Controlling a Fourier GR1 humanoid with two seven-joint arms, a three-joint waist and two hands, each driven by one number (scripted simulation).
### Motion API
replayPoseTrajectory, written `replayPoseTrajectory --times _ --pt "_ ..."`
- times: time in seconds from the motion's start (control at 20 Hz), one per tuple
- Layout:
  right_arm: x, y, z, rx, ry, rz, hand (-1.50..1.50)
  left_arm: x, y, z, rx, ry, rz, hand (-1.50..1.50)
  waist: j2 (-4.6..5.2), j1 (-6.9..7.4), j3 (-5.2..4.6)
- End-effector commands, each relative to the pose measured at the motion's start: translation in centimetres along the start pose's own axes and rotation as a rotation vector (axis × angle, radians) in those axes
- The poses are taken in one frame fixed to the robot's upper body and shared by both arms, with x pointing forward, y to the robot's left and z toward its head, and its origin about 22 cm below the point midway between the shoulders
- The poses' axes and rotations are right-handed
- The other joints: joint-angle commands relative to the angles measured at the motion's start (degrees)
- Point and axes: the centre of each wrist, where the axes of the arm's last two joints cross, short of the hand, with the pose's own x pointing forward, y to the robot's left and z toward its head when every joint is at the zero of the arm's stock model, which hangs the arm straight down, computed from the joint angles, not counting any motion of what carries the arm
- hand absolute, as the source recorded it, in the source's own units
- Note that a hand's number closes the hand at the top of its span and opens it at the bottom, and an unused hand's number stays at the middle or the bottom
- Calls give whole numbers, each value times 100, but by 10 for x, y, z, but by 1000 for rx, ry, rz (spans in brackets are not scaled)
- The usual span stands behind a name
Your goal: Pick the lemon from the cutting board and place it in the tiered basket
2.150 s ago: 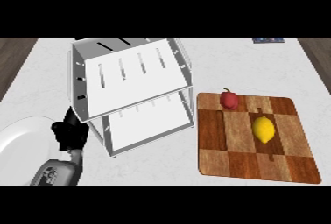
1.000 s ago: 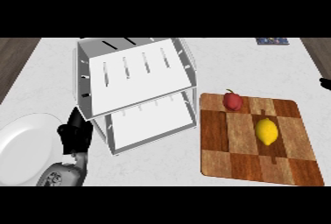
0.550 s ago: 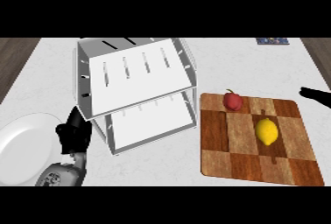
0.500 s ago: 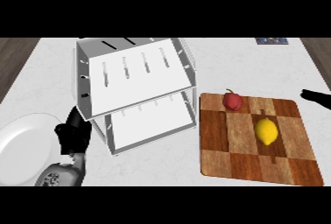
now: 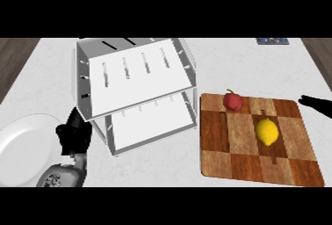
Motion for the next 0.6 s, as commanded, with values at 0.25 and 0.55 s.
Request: replayPoseTrajectory --times 0.25,0.55 --pt "12 11 -6 11 12 101 -150 -1 0 -3 -36 -19 -5 0 -2 -13 6" --pt "-7 38 -22 -12 -42 222 -150 -5 -2 -5 -25 -28 7 0 4 -18 11"
